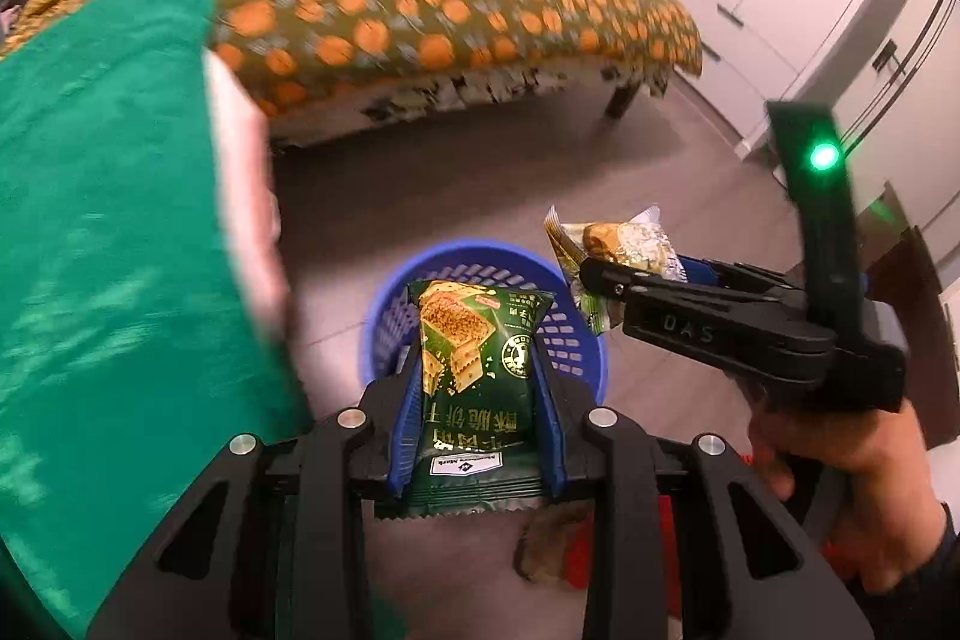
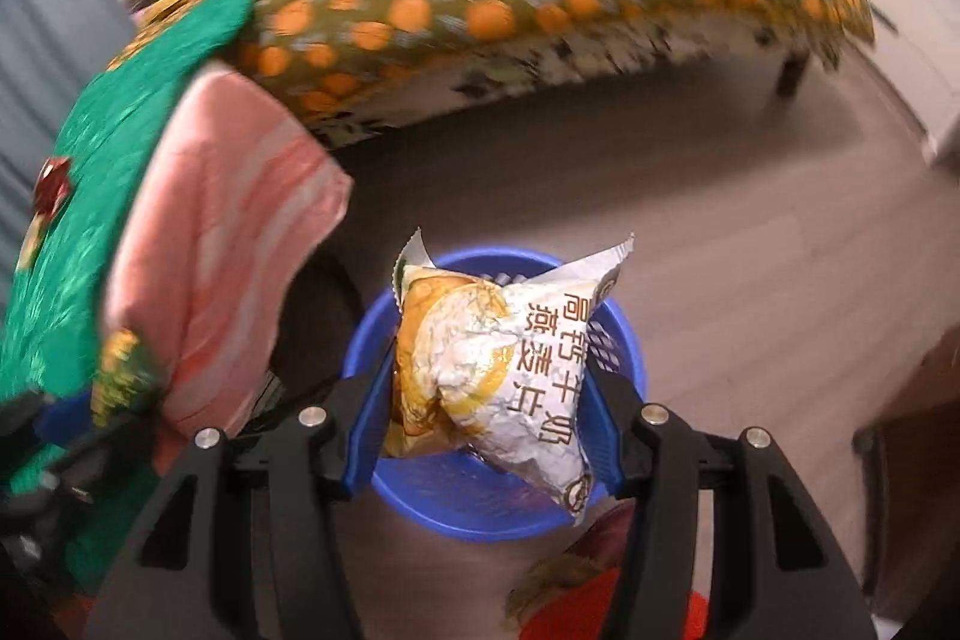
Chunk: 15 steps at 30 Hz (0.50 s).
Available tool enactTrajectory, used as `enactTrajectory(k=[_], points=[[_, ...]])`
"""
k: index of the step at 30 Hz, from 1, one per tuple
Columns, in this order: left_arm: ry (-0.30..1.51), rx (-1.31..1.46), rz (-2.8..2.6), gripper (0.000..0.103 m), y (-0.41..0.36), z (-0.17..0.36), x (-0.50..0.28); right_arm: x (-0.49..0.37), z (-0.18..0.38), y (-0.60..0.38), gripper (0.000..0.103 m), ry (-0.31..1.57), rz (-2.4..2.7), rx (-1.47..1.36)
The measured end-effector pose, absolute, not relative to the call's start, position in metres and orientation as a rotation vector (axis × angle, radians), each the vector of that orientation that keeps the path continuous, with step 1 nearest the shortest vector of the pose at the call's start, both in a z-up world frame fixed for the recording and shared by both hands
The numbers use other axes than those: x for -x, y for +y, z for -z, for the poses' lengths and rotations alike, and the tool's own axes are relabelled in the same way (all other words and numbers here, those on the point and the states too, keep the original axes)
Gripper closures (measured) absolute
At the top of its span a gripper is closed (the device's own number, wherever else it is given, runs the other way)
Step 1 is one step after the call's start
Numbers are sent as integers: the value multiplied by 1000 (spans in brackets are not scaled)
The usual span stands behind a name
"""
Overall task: Collect trash
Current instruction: 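Carry both packets to the blue wastebasket and open both tools to drop them, then move both tools back over the cloth toward the snack bar and can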
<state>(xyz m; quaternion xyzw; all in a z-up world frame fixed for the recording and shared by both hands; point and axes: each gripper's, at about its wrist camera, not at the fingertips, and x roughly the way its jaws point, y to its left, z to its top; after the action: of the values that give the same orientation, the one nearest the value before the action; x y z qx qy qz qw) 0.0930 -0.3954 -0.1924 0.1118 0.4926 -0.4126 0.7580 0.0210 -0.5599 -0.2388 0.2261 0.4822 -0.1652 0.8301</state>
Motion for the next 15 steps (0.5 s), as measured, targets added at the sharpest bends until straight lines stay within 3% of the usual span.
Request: enactTrajectory(k=[7,9,10,11,15], points=[[1120,-282,890,69,-439,245,-102,-19,257,-588,49,1033,363,-572],[1114,-283,886,63,-446,255,-106,-21,262,-594,46,1026,357,-597],[1109,-282,883,48,-450,258,-109,-22,264,-597,44,1015,347,-625],[1101,-281,879,39,-453,263,-112,-22,265,-599,34,1005,346,-645],[1111,-279,863,37,-460,265,-121,-19,258,-606,30,965,375,-653]])
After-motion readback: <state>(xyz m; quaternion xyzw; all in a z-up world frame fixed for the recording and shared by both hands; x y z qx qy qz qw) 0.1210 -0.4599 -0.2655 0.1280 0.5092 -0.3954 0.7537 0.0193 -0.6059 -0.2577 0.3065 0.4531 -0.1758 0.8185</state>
